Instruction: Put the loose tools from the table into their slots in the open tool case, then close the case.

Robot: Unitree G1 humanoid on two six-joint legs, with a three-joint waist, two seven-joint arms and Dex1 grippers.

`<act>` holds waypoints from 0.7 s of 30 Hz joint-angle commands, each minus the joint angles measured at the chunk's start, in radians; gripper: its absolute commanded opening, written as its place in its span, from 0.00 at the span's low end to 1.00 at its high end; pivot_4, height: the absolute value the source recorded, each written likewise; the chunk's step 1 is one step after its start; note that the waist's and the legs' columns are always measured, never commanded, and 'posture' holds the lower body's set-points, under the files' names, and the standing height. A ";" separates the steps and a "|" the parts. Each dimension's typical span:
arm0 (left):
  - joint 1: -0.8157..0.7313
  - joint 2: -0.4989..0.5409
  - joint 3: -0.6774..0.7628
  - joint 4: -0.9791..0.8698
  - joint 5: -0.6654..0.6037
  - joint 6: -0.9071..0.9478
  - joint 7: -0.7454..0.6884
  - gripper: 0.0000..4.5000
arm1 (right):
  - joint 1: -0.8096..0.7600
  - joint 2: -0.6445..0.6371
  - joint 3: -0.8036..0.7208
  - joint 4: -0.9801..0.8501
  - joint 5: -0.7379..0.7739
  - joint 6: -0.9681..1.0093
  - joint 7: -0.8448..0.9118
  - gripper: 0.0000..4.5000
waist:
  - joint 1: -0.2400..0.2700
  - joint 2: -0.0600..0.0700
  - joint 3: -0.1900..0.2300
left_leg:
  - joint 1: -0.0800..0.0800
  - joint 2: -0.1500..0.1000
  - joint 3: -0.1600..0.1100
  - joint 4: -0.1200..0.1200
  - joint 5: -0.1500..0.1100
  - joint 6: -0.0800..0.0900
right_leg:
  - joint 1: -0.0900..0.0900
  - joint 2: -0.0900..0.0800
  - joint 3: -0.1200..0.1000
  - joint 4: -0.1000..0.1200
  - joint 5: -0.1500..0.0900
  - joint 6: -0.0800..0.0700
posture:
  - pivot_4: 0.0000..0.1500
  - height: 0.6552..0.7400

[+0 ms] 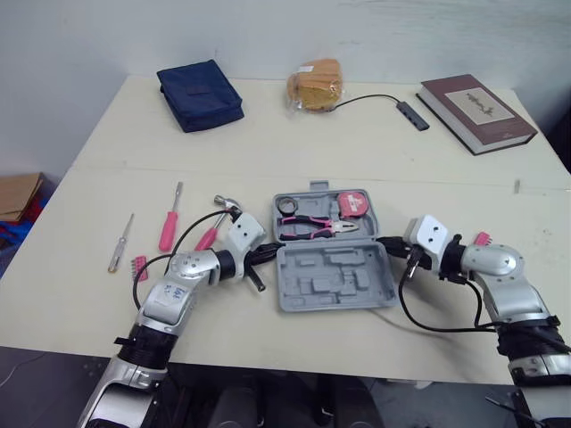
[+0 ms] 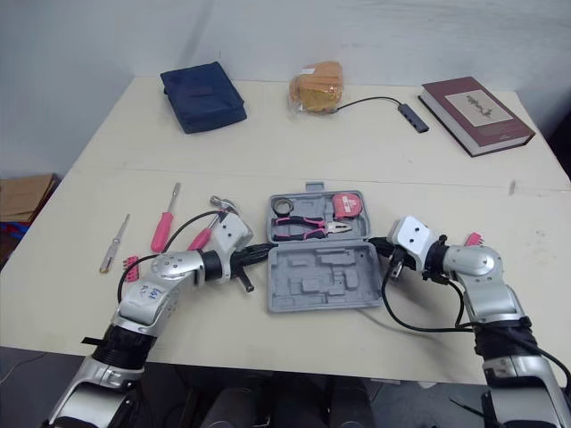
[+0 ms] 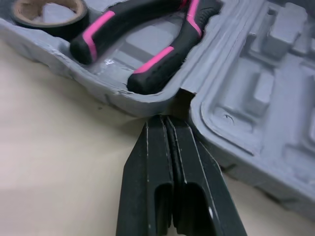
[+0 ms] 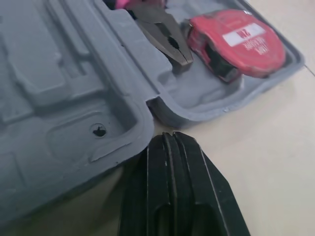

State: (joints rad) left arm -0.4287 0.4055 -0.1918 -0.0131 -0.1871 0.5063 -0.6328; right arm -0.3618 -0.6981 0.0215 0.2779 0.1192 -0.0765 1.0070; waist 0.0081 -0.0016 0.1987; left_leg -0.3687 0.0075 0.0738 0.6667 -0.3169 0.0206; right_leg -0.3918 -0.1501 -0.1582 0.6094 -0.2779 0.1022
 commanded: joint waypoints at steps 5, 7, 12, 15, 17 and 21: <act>0.012 0.050 -0.042 0.016 0.025 -0.084 -0.122 0.00 | 0.113 -0.011 0.018 -0.218 0.032 0.086 0.026 0.00 | -0.007 0.000 0.000 | 0.001 0.002 0.001 0.000 0.000 -0.001 | 0.000 0.002 0.000 0.000 0.000 -0.001 | 1.00 1.00; 0.027 0.063 -0.047 0.006 0.027 -0.100 -0.150 0.00 | 0.137 -0.009 0.014 -0.250 0.035 0.103 0.016 0.00 | -0.007 0.000 0.000 | 0.001 0.002 0.001 0.000 -0.001 -0.001 | 0.000 0.002 0.000 -0.001 0.000 -0.001 | 1.00 1.00; 0.059 0.066 -0.050 -0.026 0.016 -0.084 -0.178 0.00 | 0.156 -0.007 0.011 -0.258 0.024 0.112 -0.001 0.00 | -0.006 0.000 0.000 | 0.001 0.003 0.001 0.000 -0.001 -0.001 | 0.000 0.002 0.000 -0.001 0.000 -0.002 | 1.00 1.00; 0.069 0.073 -0.057 -0.038 0.027 -0.079 -0.186 0.00 | 0.165 -0.009 0.011 -0.284 0.043 0.139 0.009 0.00 | -0.004 0.000 0.000 | 0.001 0.003 0.001 0.000 -0.001 -0.001 | 0.000 0.002 0.000 -0.001 0.000 -0.002 | 1.00 1.00; 0.068 0.072 -0.055 -0.036 0.033 -0.070 -0.182 0.00 | 0.167 -0.010 0.016 -0.287 0.043 0.144 0.014 0.00 | -0.003 0.000 -0.001 | 0.001 0.003 0.001 0.000 -0.001 -0.001 | 0.000 0.002 0.000 -0.001 0.000 -0.002 | 1.00 1.00; 0.062 0.069 -0.039 -0.017 0.041 -0.058 -0.166 0.00 | 0.164 -0.005 0.014 -0.267 0.031 0.137 0.000 0.00 | -0.003 0.000 -0.001 | 0.001 0.003 0.001 0.000 -0.001 -0.001 | 0.000 0.002 0.000 -0.001 0.000 -0.002 | 1.00 1.00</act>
State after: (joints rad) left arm -0.3828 0.4814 -0.1981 -0.0345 -0.1548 0.4277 -0.7895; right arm -0.2099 -0.7116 0.0111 0.0322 0.1439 0.0684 0.9936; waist 0.0055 -0.0017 0.1981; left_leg -0.3680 0.0101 0.0745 0.6665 -0.3177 0.0195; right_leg -0.3918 -0.1483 -0.1579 0.6087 -0.2776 0.1005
